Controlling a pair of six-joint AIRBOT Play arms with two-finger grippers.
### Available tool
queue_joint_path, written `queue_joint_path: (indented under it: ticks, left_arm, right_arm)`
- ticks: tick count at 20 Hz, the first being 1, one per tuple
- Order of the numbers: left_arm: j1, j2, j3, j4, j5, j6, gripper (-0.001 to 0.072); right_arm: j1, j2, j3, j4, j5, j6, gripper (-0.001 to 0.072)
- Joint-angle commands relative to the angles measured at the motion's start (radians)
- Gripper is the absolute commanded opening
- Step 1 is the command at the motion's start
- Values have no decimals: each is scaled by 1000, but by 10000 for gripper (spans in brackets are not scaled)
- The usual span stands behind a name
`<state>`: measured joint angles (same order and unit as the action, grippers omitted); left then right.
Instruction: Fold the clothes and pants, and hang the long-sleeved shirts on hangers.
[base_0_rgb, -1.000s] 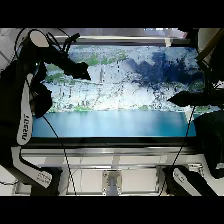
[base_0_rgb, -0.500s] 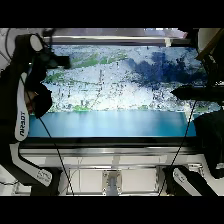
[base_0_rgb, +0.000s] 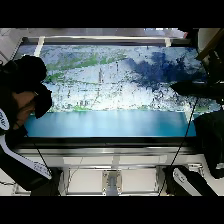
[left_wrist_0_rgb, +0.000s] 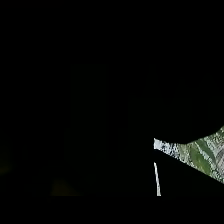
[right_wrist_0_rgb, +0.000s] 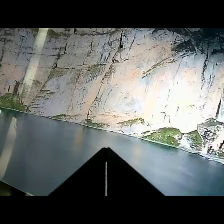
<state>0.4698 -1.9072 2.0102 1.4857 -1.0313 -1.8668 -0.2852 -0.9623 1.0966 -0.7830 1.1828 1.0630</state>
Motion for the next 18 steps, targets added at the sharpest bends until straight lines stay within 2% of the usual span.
queue_joint_path:
  ticks: [1, 3, 4, 6, 7, 9, 10, 12, 13, 15, 17, 18]
  left_arm:
    - [75, -101, 0, -197, 109, -22, 714]
    - [60, -153, 0, -198, 153, -18, 713]
    - [48, -176, 0, -201, 178, -18, 713]
    - [26, -217, 0, -216, 230, -18, 710]
    - [13, -234, 1, -216, 251, -18, 709]
    - [0, -251, 0, -214, 282, -18, 690]
    - [-1, -250, 1, -206, 290, -18, 456]
    - [13, -248, 1, -164, 244, -18, 61]
    - [21, -240, 1, -164, 215, -4, 22]
    - [29, -210, 1, -163, 148, 50, 22]
    - [28, -164, 0, -161, 45, 56, 21]
    - [21, -138, 0, -162, -3, 85, 21]
  right_arm:
    - [1, 1, 1, 130, -15, 1, 7]
    - [1, 1, 1, 172, -7, 1, 10]
    - [1, 2, 1, 187, -4, 1, 88]
    - [1, 2, 1, 209, 6, 1, 510]
    - [1, 2, 1, 212, 6, 2, 573]
    - [1, 2, 1, 212, 3, 2, 571]
    - [1, 2, 1, 213, 3, 2, 571]
    - [1, 2, 1, 215, 2, 2, 569]
    - [1, 2, 1, 215, 2, 2, 550]
    - [1, 2, 1, 215, 2, 2, 548]
    - [1, 2, 1, 214, 2, 2, 548]
    - [1, 2, 1, 212, 2, 1, 549]
